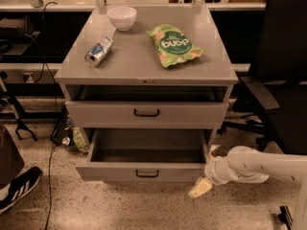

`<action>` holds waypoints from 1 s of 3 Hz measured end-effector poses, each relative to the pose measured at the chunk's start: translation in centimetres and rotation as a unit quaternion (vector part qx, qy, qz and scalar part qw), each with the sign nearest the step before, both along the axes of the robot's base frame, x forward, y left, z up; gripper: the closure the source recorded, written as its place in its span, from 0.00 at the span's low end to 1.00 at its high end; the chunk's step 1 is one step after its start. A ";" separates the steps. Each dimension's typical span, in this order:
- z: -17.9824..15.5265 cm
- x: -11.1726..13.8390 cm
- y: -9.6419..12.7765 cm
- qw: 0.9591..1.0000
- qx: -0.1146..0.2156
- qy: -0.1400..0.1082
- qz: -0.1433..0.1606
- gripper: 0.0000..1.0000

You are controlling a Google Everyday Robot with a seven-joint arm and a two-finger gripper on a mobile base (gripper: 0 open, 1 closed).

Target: Open middle drawer

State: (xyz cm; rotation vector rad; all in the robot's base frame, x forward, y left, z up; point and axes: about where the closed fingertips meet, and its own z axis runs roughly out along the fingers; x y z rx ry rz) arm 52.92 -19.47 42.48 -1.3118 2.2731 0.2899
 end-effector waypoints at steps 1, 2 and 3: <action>-1.1 -2.0 -1.2 0.999 0.020 0.029 -0.021 0.00; -1.6 -2.7 -1.5 0.998 0.028 0.046 -0.027 0.00; -1.6 -2.7 -1.5 0.998 0.028 0.046 -0.027 0.12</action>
Offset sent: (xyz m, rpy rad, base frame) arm -0.0554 -0.0295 -0.0486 0.1213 0.2423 -0.0977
